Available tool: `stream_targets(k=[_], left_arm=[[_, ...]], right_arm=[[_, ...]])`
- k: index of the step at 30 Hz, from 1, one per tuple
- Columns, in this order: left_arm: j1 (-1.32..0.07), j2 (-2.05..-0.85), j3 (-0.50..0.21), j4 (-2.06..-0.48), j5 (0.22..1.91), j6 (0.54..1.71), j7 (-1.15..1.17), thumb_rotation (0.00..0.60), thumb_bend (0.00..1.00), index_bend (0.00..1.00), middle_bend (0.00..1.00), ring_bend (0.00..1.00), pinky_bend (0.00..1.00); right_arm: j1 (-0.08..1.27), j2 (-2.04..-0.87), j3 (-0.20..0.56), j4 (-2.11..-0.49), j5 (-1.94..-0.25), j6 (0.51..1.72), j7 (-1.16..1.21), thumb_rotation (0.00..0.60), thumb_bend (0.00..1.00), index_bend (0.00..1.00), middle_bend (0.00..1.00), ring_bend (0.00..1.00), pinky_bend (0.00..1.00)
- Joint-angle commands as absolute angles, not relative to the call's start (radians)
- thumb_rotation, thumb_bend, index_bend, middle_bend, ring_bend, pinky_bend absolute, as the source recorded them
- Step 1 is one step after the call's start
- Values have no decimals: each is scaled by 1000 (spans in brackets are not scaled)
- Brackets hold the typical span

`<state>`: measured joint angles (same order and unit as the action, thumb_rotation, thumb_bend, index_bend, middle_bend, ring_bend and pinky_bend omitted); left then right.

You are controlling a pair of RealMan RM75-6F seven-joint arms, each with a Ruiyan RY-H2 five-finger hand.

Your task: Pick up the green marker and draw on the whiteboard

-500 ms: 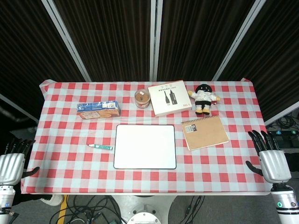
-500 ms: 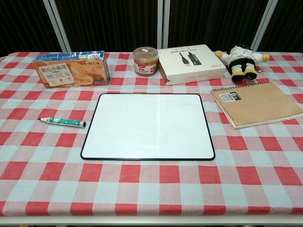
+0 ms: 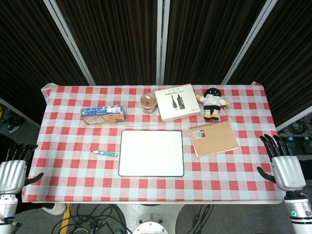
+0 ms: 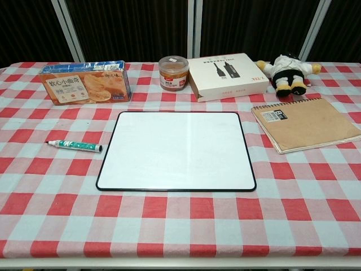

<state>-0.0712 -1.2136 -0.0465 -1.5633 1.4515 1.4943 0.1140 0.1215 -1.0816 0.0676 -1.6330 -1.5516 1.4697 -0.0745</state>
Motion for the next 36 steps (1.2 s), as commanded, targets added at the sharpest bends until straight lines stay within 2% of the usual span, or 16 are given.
stream_targets(k=[1,3,6,9,11,14,18,22,36], left_arm=[[-95,-1214,-56,-1565,1474,1482,114,600,54,175,156,91,59],[-125,-1215,-68,-1568,1484,1454,110,600,54,184,156,98,67],[-187,-1216,-88,-1574,1485,1378,106,600,54,216,156,189,152],[-261,-1243,-118,-1559,1481,1300,125,600,55,268,198,354,393],[-301,-1281,-138,-1544,1466,1263,156,600,63,305,268,497,584],[-375,-1320,-151,-1536,1441,1169,254,600,91,335,310,608,717],[-456,-1370,-161,-1552,1373,1064,435,600,120,347,335,660,765],[-504,-1421,-158,-1559,1297,1010,579,600,150,362,371,704,803],[-593,-1620,-133,-1537,1001,1030,960,600,222,383,397,743,850]], right_arm=[[120,-1068,73,-1636,-1555,1479,-73,600,95,0,62,0,0],[122,-1059,79,-1641,-1558,1486,-77,600,95,0,62,0,0],[127,-1047,85,-1650,-1561,1487,-77,600,96,0,61,0,0],[134,-1036,89,-1657,-1559,1481,-77,600,96,0,60,0,0],[138,-1031,91,-1660,-1557,1475,-78,600,96,0,59,0,0],[142,-1023,92,-1666,-1551,1466,-81,600,96,0,57,0,0],[141,-1016,90,-1669,-1545,1463,-80,600,97,0,56,0,0],[138,-1015,88,-1665,-1530,1454,-71,600,96,0,55,0,0],[133,-1025,77,-1637,-1515,1442,-36,600,96,0,45,0,0]])
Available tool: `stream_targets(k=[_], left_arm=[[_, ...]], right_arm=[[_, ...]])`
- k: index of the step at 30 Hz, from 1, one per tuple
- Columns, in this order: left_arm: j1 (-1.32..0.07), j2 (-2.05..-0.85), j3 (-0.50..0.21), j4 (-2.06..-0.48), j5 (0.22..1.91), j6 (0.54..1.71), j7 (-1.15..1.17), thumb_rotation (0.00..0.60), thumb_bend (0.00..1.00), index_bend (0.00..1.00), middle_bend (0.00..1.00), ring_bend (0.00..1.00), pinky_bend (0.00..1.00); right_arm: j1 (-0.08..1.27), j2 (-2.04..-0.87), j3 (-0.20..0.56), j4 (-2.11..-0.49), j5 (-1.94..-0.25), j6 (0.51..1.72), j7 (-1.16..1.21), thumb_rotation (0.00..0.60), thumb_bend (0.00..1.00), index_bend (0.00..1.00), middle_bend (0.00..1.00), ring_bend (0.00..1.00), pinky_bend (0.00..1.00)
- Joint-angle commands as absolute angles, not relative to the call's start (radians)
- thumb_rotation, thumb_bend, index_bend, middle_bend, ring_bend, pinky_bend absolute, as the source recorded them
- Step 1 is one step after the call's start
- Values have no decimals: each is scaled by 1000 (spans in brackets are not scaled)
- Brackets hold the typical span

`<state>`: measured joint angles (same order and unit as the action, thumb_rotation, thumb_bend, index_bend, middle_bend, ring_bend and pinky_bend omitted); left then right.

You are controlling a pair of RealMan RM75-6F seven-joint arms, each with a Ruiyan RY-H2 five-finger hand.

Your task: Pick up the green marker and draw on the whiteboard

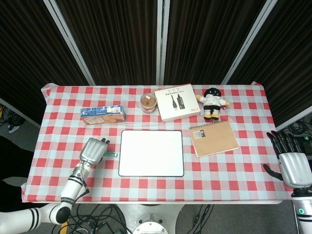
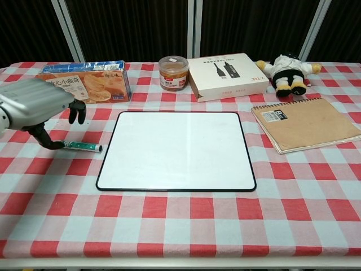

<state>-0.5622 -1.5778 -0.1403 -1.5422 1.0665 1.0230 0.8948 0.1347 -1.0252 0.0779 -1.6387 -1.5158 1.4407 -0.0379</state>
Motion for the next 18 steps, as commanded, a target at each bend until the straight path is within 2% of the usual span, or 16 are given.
stream_targets(k=[1,18], left_arm=[[-597,-1627,-133,-1537,985,1034,971,600,225,383,400,747,852],[-654,-1701,-125,-1490,824,1073,1001,600,301,459,475,780,888]], right_arm=[[132,-1025,77,-1636,-1514,1444,-34,600,96,0,45,0,0],[124,-1033,71,-1608,-1502,1437,1,600,96,0,31,0,0]])
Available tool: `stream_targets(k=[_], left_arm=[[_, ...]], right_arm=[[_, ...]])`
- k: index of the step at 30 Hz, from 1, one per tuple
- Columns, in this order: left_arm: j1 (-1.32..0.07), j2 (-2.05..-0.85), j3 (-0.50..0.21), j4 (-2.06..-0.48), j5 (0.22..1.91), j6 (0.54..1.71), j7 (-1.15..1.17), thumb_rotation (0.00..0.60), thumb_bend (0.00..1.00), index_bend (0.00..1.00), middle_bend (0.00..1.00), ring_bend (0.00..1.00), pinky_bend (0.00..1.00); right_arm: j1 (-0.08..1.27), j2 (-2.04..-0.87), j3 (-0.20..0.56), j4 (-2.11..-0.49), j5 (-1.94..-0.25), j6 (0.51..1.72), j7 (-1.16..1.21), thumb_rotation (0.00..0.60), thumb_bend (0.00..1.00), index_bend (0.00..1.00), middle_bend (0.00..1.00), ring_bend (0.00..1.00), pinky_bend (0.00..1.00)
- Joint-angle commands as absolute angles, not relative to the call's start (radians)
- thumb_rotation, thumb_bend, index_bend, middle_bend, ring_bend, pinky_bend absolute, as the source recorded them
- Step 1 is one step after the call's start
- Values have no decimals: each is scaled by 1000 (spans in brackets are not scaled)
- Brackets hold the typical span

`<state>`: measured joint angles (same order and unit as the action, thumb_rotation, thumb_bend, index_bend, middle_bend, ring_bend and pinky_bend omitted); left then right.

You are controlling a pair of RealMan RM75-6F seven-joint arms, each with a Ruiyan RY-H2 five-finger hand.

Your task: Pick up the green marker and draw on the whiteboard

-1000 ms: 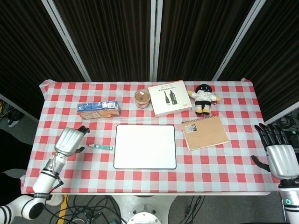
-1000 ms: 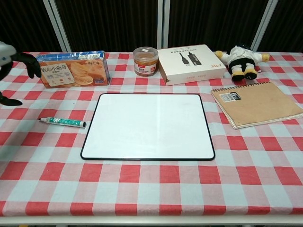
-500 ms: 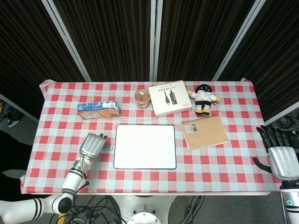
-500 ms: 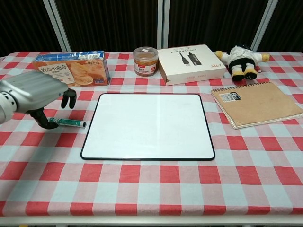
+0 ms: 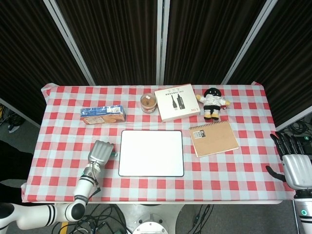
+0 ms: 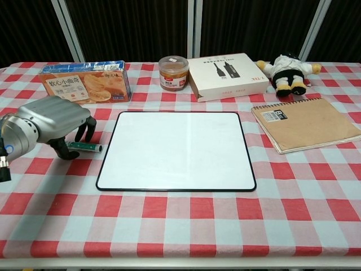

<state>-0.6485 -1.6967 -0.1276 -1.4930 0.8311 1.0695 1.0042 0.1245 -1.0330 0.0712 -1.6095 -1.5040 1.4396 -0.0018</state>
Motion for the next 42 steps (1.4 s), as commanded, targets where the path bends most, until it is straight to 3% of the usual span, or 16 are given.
stream_targets(k=[1,17,25,28,33,37,42], left_arm=[[-656,-1702,-124,-1490,822,1075,1001,600,307,464,480,781,890],[-694,-1713,-100,-1475,778,1091,1001,600,339,480,494,786,896],[-690,-1695,-104,-1470,826,1095,909,600,429,552,561,816,939],[-676,-1653,-128,-1500,886,1092,788,600,436,563,574,817,939],[-648,-1606,-205,-1512,1019,1020,388,600,451,564,577,816,938],[-643,-1638,-239,-1443,1159,977,49,600,457,564,577,812,934],[-667,-1723,-220,-1307,1334,1018,-166,600,456,564,577,804,924]], right_arm=[[124,-1032,70,-1608,-1501,1436,2,600,96,0,31,0,0],[125,-1031,69,-1604,-1488,1422,8,600,96,0,31,0,0],[123,-1028,70,-1610,-1487,1425,5,600,96,0,31,0,0],[120,-1025,70,-1614,-1486,1428,2,600,96,0,31,0,0],[116,-1024,67,-1618,-1491,1433,3,600,96,0,31,0,0],[115,-1021,66,-1623,-1494,1436,1,600,95,0,31,0,0],[116,-1017,65,-1631,-1498,1435,-3,600,96,0,31,0,0]])
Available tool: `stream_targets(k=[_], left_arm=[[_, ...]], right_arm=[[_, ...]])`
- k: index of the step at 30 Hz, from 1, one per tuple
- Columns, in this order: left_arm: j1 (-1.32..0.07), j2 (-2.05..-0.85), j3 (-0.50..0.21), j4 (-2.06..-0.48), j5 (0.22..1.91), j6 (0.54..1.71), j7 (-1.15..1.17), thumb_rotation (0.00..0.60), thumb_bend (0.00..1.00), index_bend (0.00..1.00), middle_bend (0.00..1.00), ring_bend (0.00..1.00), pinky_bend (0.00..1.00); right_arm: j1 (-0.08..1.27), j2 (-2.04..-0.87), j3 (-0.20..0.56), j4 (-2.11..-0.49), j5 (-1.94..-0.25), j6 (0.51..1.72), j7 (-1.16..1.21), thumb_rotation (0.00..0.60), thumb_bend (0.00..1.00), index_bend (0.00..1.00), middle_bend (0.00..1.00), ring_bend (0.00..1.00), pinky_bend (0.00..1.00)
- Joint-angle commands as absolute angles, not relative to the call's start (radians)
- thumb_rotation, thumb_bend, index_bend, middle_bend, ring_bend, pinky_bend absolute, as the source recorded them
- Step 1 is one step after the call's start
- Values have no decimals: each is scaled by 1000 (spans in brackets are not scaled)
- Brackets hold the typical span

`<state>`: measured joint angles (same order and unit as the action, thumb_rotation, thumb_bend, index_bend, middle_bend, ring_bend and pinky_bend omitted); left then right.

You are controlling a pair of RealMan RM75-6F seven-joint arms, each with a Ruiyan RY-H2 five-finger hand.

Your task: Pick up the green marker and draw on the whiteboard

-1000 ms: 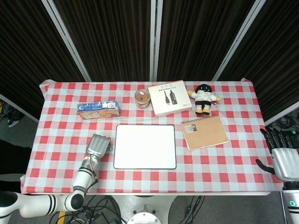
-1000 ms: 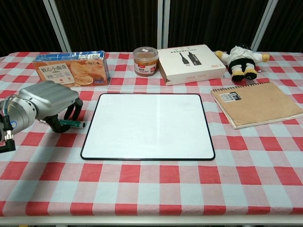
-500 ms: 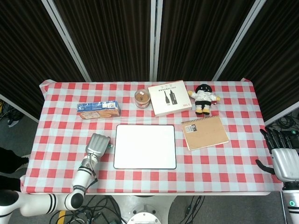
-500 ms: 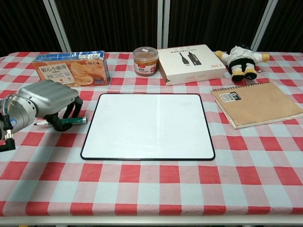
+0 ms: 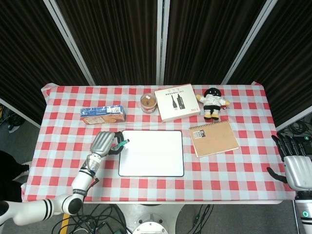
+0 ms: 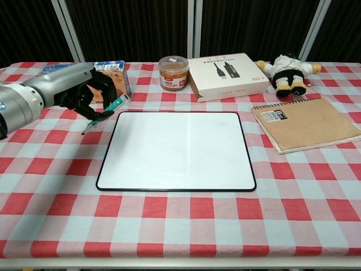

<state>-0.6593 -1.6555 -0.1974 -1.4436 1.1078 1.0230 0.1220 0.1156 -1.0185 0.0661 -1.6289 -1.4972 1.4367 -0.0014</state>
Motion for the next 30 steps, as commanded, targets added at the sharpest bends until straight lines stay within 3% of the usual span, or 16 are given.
stream_targets(k=[1,12,30], left_arm=[[-674,-1737,-215,-1284,1354,1021,-191,600,456,564,577,802,922],[-743,-1827,-178,-1085,1445,1001,-293,600,457,564,579,798,914],[-756,-1897,-138,-937,1469,1019,-324,600,458,564,580,798,910]], right_arm=[[117,-1017,65,-1633,-1500,1434,-4,600,96,0,31,0,0],[117,-1019,63,-1633,-1497,1428,0,600,95,0,31,0,0],[120,-1025,62,-1620,-1486,1413,12,600,96,0,31,0,0]])
